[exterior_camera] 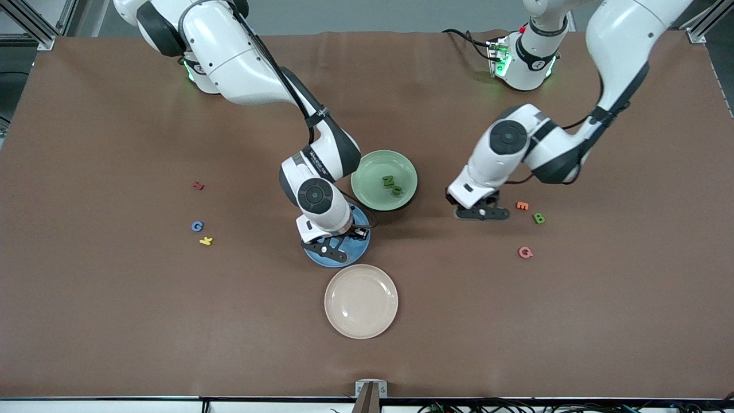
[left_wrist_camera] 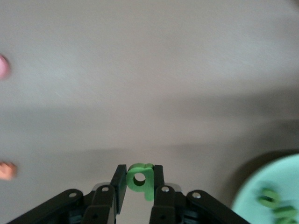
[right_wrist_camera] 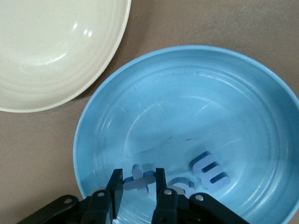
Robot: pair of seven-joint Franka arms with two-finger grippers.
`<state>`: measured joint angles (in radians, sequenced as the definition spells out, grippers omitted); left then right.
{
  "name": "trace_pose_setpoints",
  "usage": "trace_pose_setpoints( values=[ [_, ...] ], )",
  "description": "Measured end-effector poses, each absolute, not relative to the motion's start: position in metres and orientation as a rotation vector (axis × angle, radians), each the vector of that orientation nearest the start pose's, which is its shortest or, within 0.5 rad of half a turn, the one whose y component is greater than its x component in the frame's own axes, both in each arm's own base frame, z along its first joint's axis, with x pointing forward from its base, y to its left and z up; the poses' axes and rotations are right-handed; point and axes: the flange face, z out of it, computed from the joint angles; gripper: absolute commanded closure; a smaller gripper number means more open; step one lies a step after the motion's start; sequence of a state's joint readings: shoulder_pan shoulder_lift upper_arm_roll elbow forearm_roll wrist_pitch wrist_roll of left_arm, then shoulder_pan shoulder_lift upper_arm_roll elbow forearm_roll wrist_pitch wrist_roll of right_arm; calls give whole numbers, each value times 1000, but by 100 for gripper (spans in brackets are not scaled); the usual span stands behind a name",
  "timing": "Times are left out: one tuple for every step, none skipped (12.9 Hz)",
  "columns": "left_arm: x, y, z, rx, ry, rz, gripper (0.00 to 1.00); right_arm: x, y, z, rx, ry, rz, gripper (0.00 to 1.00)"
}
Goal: Sort letters by color into matching plates
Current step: 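Drop the blue plus on the blue plate, green q on the green plate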
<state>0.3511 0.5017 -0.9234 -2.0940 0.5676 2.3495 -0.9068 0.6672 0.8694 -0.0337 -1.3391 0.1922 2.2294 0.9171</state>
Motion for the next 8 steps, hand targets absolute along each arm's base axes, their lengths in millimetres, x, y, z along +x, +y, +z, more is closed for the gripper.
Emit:
trace_pose_setpoints(
  values=[
    [485,-312,264,-3153,-18,-15,100,592,449,207,-2976,584,112,15],
    [476,-325,262,-3154,-55,-4,100,592,449,207,-2976,583,111,0],
    [467,-336,260,-3155,-96,7,100,592,450,208,-2975,582,109,0],
    [459,-348,257,-3155,-135,19,100,594,450,211,-2972,581,102,0],
    [448,-360,254,-3155,-173,32,100,596,450,215,-2973,581,101,0],
    [437,-374,251,-3155,-208,44,100,597,448,221,-2985,583,118,0],
    [426,-387,249,-3156,-238,57,100,599,444,233,-3006,579,149,0],
    [417,-399,248,-3159,-266,66,99,600,435,251,-3036,553,194,0]
  ],
)
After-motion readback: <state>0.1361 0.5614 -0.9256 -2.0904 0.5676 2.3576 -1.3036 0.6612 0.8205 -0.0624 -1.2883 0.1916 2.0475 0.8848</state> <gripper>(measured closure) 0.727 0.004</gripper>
